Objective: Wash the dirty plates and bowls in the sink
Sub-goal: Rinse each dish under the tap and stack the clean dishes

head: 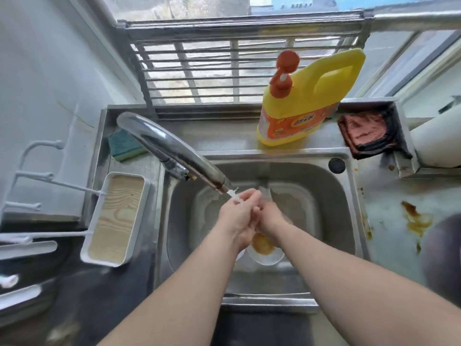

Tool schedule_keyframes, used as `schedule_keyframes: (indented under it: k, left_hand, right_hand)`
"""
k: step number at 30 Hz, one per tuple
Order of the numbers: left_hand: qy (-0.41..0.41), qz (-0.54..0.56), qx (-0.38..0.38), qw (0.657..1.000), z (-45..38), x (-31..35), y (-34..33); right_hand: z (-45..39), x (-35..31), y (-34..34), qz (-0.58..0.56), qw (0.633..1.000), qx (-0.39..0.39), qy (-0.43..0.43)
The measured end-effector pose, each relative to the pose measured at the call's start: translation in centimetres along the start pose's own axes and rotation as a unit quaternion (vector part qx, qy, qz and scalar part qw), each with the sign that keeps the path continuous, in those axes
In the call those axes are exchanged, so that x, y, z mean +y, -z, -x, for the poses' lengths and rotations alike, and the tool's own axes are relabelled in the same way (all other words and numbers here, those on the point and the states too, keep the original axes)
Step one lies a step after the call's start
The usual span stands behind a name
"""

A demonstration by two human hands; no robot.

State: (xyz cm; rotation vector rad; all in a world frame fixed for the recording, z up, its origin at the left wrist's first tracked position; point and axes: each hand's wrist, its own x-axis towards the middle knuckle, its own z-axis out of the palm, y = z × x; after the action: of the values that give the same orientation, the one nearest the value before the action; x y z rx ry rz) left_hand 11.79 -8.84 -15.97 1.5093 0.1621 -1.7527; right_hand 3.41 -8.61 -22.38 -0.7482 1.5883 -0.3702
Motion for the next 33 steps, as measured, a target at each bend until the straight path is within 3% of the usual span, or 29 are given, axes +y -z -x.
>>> schedule_keyframes:
  k: [1, 4, 7, 10, 15, 18, 22, 26, 30, 33]
  left_hand:
    - [0.001, 0.005, 0.006, 1.0, -0.2, 0.2, 0.1]
    - [0.012, 0.005, 0.0, 1.0, -0.4, 1.0, -0.1]
    - [-0.008, -0.038, -0.018, 0.999, -0.5, 1.5, -0.9]
    - [-0.059, -0.13, -0.002, 0.99, -1.0, 2.3, -0.9]
    - [-0.128, -0.175, 0.05, 0.975, -2.8, 3.5, 3.5]
    - [-0.136, -0.214, 0.079, 0.964, -3.5, 3.7, 5.5]
    - [-0.167, -0.394, 0.078, 0.9, -3.9, 2.6, 8.2]
    - [-0.143, -0.532, 0.045, 0.833, -3.8, 0.9, 10.4]
    - [-0.119, -0.539, 0.051, 0.832, -4.1, -0.2, 12.5]
    - [-0.104, -0.561, 0.052, 0.819, -4.3, -0.7, 14.1]
  right_hand:
    - [-0.5, 0.3, -0.5, 0.1, 0.994, -0.026, 0.036]
    - [-0.5, 1.3, -2.1, 0.369, 0.919, -0.081, 0.113]
    - [-1.5, 3.5, -3.8, 0.417, 0.897, -0.068, 0.133]
    - [-1.5, 4.3, -4.4, 0.502, 0.847, -0.025, 0.172]
    - [-2.7, 3.0, -2.2, 0.448, 0.885, 0.04, 0.122]
    - [-3.8, 3.3, -1.3, 0.474, 0.876, 0.015, 0.085]
    - [-3.9, 3.2, -0.5, 0.457, 0.889, -0.018, 0.037]
    - [-3.5, 2.9, -1.7, 0.409, 0.912, -0.037, 0.009]
    - [-4.1, 3.3, -3.4, 0.405, 0.912, -0.061, -0.006]
    - [-3.6, 3.4, -4.5, 0.428, 0.901, -0.049, 0.044]
